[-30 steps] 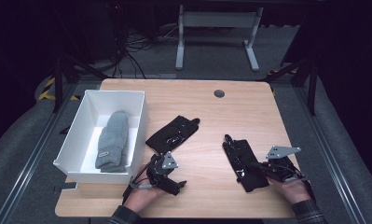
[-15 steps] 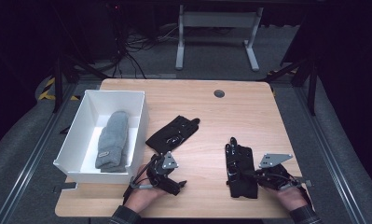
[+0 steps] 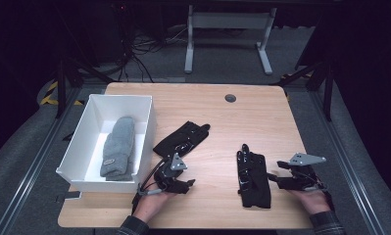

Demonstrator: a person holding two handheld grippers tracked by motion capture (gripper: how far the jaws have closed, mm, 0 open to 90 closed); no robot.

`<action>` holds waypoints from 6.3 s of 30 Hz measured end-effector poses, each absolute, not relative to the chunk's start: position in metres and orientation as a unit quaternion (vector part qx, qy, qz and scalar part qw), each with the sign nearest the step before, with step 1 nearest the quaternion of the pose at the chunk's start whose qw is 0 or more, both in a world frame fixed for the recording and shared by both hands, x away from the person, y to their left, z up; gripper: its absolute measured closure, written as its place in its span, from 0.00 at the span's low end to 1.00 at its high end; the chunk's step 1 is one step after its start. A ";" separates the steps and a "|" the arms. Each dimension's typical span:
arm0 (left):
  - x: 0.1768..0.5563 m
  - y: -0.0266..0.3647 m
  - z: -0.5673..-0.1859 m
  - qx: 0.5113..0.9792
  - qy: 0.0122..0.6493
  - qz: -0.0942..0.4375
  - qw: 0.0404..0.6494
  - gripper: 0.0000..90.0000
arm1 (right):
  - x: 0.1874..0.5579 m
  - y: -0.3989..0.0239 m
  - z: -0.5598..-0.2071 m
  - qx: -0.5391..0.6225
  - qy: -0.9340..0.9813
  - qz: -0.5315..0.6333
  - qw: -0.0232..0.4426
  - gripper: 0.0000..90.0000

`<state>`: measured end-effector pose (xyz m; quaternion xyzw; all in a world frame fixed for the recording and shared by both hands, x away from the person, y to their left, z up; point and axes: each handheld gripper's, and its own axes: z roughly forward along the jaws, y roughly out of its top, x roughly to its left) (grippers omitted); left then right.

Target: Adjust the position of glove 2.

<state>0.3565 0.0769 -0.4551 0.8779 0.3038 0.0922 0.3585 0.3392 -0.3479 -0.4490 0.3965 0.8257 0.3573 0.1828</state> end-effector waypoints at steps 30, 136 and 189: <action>0.442 0.050 -0.457 0.855 0.381 0.148 0.318 1.00 | 0.347 -0.370 -0.468 0.423 0.812 0.350 0.200 0.17; 0.378 0.038 -0.457 0.866 0.353 0.035 0.352 0.96 | 0.346 -0.368 -0.468 0.420 0.814 0.349 0.198 0.16; 0.398 0.058 -0.441 0.835 0.378 0.033 0.399 0.97 | 0.347 -0.287 -0.454 0.289 0.881 0.359 0.108 1.00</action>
